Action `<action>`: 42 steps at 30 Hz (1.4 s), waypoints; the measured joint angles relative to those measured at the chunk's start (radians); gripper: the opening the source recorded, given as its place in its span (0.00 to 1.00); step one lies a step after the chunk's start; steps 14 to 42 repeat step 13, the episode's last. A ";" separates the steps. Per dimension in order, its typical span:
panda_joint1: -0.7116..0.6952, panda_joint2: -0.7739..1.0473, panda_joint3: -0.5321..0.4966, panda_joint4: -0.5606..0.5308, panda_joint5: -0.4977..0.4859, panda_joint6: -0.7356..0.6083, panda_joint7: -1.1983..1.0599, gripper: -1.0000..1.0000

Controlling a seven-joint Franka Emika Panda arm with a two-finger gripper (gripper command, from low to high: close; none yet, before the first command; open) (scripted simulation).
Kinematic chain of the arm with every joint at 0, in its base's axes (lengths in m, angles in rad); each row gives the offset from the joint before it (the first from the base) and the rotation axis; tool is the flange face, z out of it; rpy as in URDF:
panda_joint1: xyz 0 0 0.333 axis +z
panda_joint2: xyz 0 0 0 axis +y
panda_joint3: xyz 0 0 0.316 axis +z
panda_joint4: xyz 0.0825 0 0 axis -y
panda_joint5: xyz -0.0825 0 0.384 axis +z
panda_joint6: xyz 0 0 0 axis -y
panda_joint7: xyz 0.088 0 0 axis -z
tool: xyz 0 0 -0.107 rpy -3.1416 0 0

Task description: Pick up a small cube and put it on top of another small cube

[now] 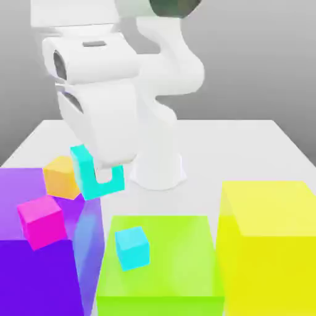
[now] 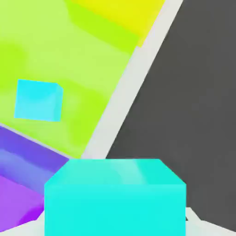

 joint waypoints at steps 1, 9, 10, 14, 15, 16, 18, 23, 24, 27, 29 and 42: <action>-0.028 0.011 0.003 -0.014 -0.001 0.021 -0.006 0.00; -0.086 0.048 0.037 -0.075 0.005 0.116 -0.015 1.00; -0.094 0.053 0.053 -0.083 0.007 0.129 -0.017 1.00; -0.049 0.023 0.075 -0.030 0.002 0.048 -0.013 1.00; -0.049 0.023 0.075 -0.030 0.002 0.048 -0.013 1.00; -0.049 0.023 0.075 -0.030 0.002 0.048 -0.013 1.00; -0.049 0.023 0.075 -0.030 0.002 0.048 -0.013 1.00; -0.049 0.023 0.075 -0.030 0.002 0.048 -0.013 1.00; -0.049 0.023 0.075 -0.030 0.002 0.048 -0.013 1.00; -0.049 0.023 0.075 -0.030 0.002 0.048 -0.013 1.00; -0.049 0.023 0.075 -0.030 0.002 0.048 -0.013 1.00; -0.049 0.023 0.075 -0.030 0.002 0.048 -0.013 1.00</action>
